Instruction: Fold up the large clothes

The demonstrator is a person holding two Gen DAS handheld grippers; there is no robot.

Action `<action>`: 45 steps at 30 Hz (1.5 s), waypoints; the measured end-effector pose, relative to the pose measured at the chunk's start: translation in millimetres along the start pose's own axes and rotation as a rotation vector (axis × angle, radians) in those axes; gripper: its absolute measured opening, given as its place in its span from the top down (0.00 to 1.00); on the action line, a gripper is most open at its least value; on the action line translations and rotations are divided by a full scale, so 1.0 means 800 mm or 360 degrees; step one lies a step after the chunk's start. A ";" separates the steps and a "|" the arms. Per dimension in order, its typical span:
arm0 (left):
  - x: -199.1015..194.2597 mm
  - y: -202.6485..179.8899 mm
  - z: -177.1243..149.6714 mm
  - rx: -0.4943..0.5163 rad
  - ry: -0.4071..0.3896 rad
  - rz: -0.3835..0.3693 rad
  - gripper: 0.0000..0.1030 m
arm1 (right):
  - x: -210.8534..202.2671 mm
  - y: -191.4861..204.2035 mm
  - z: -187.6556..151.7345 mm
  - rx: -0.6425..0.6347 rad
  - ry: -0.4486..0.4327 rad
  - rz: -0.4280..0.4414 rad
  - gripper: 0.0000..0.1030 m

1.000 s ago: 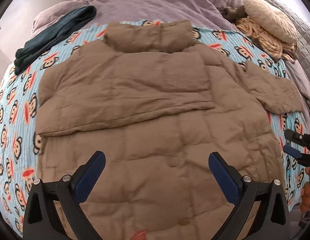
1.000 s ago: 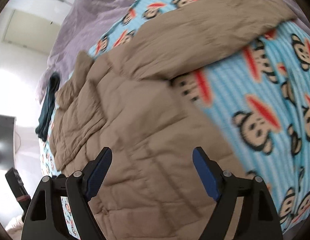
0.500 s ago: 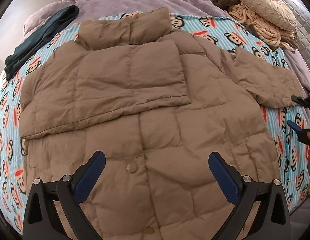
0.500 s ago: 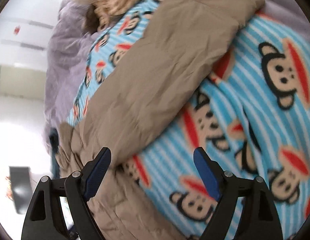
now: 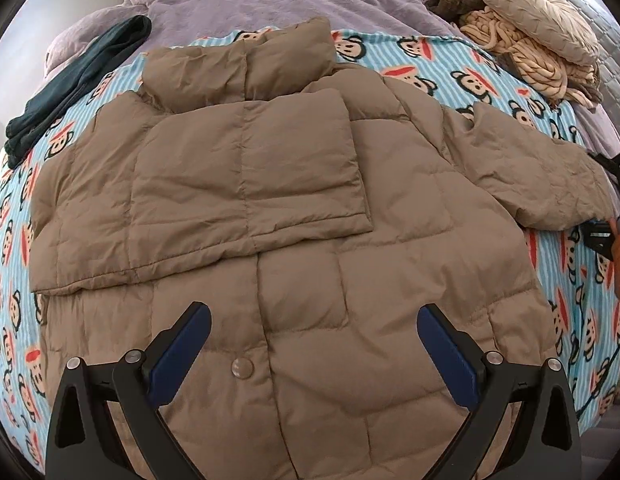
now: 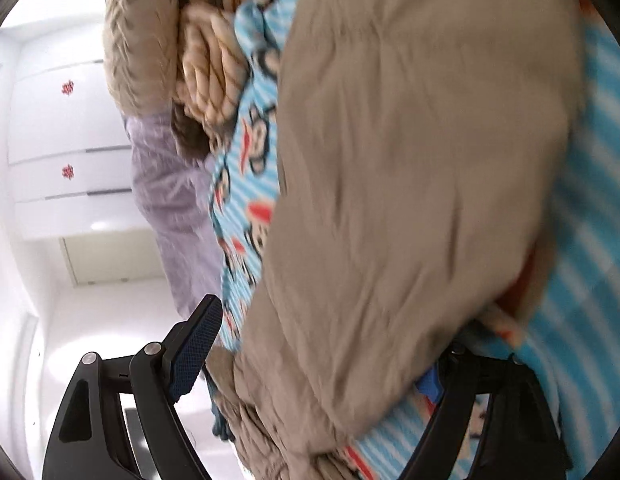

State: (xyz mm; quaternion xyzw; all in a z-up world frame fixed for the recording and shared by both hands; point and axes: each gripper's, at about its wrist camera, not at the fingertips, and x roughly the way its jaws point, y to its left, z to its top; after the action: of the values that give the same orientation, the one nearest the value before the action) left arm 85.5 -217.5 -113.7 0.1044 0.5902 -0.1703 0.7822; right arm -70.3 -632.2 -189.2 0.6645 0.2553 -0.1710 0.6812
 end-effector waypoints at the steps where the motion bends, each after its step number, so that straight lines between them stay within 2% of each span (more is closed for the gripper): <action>1: 0.001 0.001 0.002 -0.0010 0.0000 -0.0002 0.00 | -0.002 0.002 0.004 0.0014 -0.0027 0.0016 0.18; 2: 0.001 0.004 0.003 -0.0021 -0.0002 -0.0003 0.00 | -0.003 0.004 0.007 0.0029 -0.0042 0.0033 0.21; 3: 0.000 0.006 0.004 -0.0030 -0.0008 -0.0003 0.00 | -0.004 0.008 0.011 0.0045 -0.0053 0.0042 0.32; 4: -0.001 0.009 0.005 -0.0037 -0.0014 -0.0003 0.00 | -0.004 0.011 0.013 0.0050 -0.0052 0.0034 0.58; 6: -0.002 0.015 0.008 -0.0049 -0.0025 0.0002 0.00 | -0.002 0.020 0.015 0.0025 -0.0032 -0.0010 0.93; 10: -0.007 0.031 0.014 -0.0079 -0.0056 0.0014 0.00 | -0.015 0.052 0.011 -0.0145 -0.0057 -0.0055 0.93; 16: -0.015 0.067 0.024 -0.0157 -0.0113 0.0033 0.00 | -0.011 0.153 -0.030 -0.0609 -0.0062 -0.0135 0.93; 21: -0.021 0.108 0.028 -0.0244 -0.0167 0.0059 0.00 | 0.010 0.246 -0.118 -0.1136 0.0026 -0.0140 0.93; 24: -0.025 0.135 0.028 -0.0305 -0.0205 0.0071 0.00 | 0.036 0.293 -0.191 -0.1488 0.0100 -0.0153 0.93; 27: -0.028 0.165 0.027 -0.0364 -0.0243 0.0095 0.00 | 0.062 0.313 -0.280 -0.1798 0.0225 -0.0152 0.93; 32: -0.024 0.214 0.022 -0.0456 -0.0270 0.0116 0.00 | 0.119 0.297 -0.393 -0.2074 0.0435 -0.0254 0.93; 36: -0.015 0.238 0.016 -0.0479 -0.0275 0.0118 0.00 | 0.163 0.248 -0.444 -0.2102 0.0586 -0.0408 0.93; 43: 0.011 0.244 0.023 -0.0472 -0.0245 0.0026 0.00 | 0.195 0.188 -0.460 -0.2056 0.0668 -0.0659 0.90; 44: 0.015 0.242 0.024 -0.0477 -0.0237 0.0009 0.00 | 0.197 0.186 -0.460 -0.2048 0.0670 -0.0678 0.87; 45: 0.018 0.242 0.025 -0.0480 -0.0233 -0.0006 0.00 | 0.195 0.184 -0.460 -0.2034 0.0676 -0.0689 0.73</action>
State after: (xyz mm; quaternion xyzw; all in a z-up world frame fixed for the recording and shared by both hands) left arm 181.9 -48.5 -129.1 -0.0278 0.5508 -0.0885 0.8295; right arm 96.4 -241.9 -153.6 0.0878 0.5595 0.0142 0.8241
